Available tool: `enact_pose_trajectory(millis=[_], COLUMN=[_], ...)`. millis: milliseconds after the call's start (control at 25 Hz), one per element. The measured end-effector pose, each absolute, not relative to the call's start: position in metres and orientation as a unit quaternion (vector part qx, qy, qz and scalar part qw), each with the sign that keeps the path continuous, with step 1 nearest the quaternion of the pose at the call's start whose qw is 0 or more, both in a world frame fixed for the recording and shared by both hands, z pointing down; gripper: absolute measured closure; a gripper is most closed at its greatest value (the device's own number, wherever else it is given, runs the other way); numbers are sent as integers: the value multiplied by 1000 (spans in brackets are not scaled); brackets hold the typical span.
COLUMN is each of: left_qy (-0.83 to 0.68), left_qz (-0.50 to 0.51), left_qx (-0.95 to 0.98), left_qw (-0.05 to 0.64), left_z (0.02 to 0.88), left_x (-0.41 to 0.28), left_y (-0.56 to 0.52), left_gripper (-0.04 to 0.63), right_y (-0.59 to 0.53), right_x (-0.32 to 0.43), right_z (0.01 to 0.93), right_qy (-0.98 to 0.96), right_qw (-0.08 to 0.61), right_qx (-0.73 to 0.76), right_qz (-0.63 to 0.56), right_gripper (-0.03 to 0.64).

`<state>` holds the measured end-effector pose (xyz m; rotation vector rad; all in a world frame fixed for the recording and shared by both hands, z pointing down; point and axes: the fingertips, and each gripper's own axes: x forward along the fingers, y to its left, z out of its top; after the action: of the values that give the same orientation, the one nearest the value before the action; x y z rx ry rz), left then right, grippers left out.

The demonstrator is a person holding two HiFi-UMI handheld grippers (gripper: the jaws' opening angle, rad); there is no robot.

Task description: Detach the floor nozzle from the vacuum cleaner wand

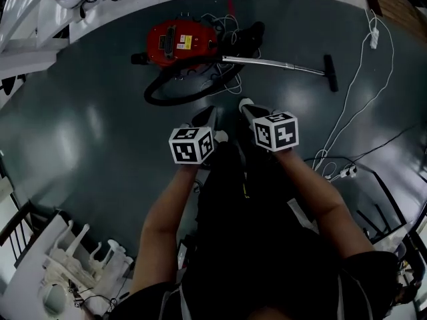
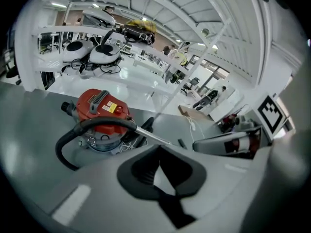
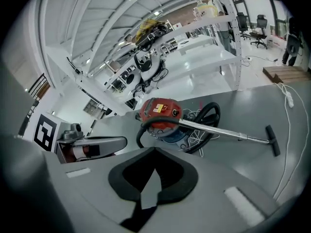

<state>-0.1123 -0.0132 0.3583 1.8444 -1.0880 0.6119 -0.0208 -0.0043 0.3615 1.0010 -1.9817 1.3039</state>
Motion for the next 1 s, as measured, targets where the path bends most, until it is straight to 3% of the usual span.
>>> enact_pose_trajectory(millis=[1000], left_qy=[-509], left_qz=[224], left_qx=[681], left_qw=[476], left_z=[504], left_x=[-121], left_y=[-104], left_gripper=[586], right_y=[-94], right_x=[-32], right_z=[517], right_qy=[-771], right_qw=[347], right_qx=[310], right_qz=[435], right_gripper=[619])
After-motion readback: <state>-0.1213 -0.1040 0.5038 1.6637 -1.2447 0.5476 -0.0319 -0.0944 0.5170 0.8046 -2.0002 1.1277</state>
